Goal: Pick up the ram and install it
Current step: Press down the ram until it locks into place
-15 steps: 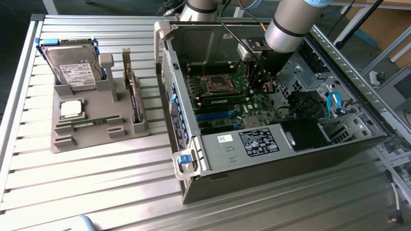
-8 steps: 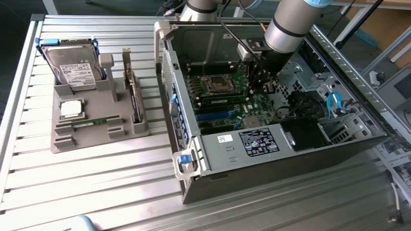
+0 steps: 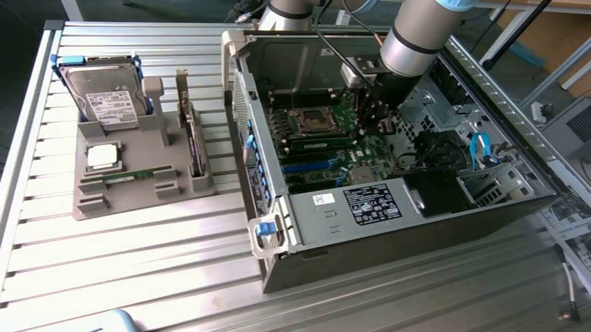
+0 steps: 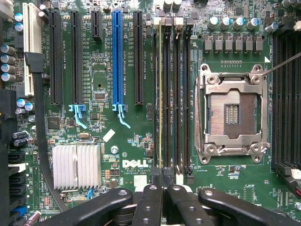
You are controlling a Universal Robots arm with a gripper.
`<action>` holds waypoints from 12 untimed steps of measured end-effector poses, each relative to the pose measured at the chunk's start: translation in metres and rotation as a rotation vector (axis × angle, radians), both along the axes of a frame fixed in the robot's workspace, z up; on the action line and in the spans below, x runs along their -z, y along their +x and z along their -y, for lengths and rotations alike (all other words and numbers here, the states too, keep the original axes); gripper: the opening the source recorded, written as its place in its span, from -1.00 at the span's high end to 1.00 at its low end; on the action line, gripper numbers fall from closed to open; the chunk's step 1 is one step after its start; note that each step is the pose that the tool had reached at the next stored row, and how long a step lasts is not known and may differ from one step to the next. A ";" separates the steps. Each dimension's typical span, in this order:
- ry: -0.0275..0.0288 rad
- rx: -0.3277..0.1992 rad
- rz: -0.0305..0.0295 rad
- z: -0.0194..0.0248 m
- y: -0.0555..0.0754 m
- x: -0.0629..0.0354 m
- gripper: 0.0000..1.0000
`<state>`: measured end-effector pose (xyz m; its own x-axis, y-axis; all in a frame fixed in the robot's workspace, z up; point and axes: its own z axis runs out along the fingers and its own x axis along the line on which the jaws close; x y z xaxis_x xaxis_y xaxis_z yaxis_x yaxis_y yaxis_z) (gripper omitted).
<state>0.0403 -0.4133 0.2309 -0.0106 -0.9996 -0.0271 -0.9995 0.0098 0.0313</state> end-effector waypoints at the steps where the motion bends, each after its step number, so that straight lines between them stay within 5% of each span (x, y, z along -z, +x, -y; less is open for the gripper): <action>1: 0.0000 0.000 0.0000 0.0000 0.000 0.0000 0.79; 12: 0.0000 0.000 0.0000 0.0000 0.000 -0.0182 0.79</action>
<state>0.0404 -0.4133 0.2491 -0.0107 -0.9996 -0.0271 -0.9995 0.0098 0.0313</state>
